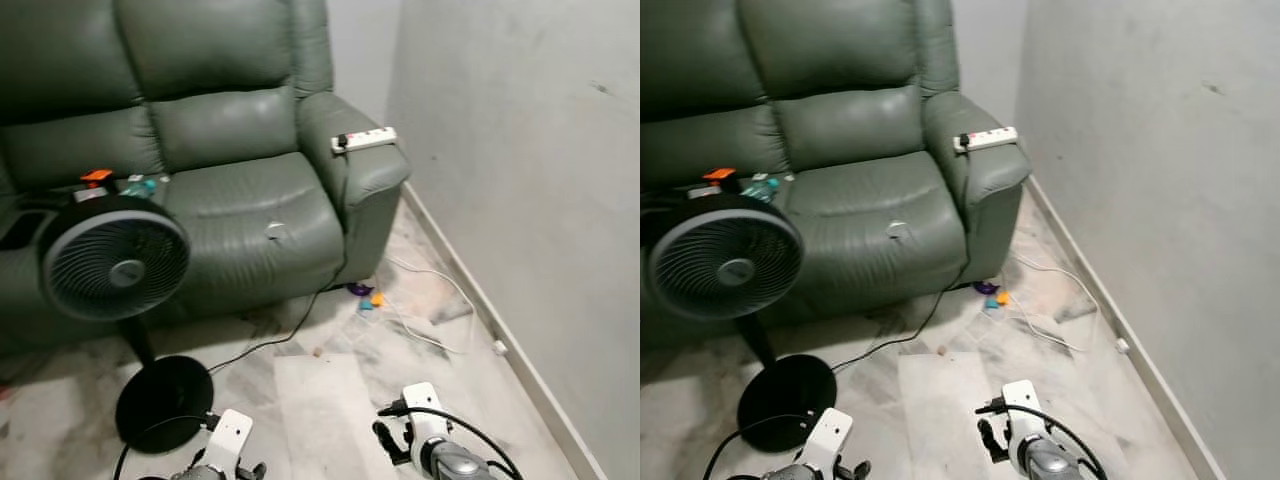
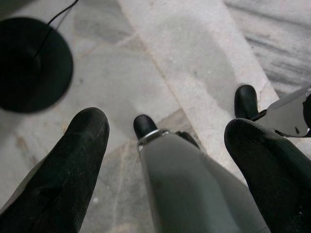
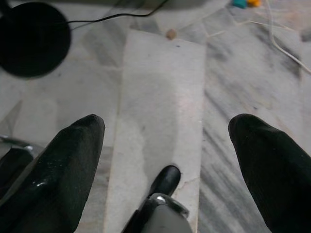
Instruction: Hang keys on a hook
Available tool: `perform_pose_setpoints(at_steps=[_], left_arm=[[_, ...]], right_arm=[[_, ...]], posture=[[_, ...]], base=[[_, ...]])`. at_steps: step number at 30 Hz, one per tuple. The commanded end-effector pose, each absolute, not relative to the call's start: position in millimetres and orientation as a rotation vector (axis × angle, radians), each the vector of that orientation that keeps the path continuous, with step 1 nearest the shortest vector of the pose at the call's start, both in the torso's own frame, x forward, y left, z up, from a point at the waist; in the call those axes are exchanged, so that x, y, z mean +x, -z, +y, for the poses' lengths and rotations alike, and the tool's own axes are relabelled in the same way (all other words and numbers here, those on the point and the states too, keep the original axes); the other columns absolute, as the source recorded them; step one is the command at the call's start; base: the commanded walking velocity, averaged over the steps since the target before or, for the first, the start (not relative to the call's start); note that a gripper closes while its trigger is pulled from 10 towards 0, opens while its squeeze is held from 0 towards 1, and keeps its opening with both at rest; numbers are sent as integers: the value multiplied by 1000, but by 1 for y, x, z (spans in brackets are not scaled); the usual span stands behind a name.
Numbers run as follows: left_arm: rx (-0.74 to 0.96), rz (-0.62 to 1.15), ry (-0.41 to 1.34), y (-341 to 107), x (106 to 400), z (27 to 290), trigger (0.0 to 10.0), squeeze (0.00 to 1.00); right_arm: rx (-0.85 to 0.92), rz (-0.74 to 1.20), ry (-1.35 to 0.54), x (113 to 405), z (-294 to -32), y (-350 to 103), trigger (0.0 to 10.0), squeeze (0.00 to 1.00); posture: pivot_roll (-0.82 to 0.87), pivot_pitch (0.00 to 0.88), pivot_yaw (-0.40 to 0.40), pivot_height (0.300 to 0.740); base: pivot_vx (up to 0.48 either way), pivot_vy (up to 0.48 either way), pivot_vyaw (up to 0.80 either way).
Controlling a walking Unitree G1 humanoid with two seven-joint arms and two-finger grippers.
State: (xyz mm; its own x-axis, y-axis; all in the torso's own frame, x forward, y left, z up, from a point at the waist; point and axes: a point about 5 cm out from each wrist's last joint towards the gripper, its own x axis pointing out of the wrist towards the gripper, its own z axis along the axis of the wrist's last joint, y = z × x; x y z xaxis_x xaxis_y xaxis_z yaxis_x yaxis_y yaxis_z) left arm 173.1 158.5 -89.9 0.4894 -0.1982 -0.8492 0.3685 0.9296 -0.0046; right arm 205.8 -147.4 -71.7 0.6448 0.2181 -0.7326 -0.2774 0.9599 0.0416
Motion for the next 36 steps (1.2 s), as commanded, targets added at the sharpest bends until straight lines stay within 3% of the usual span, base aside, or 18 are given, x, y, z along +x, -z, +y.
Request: perform_pose_setpoints(at_steps=[1, 13, 36], left_arm=[[173, 1024, 342, 91, 170, 161, 10000, 0], [145, 1033, 356, 94, 162, 164, 10000, 0], [144, 1009, 379, 89, 173, 160, 10000, 0]], right_arm=[[-62, 832, -271, 204, -149, 73, 10000, 0], [-60, 842, -262, 200, -153, 75, 10000, 0], [-77, 841, -271, 199, -153, 75, 10000, 0]], posture=[[-48, 25, 21, 740], [-48, 27, 20, 740], [-46, 28, 21, 740]], base=[[0, 0, 0], [0, 0, 0], [258, 0, 0]])
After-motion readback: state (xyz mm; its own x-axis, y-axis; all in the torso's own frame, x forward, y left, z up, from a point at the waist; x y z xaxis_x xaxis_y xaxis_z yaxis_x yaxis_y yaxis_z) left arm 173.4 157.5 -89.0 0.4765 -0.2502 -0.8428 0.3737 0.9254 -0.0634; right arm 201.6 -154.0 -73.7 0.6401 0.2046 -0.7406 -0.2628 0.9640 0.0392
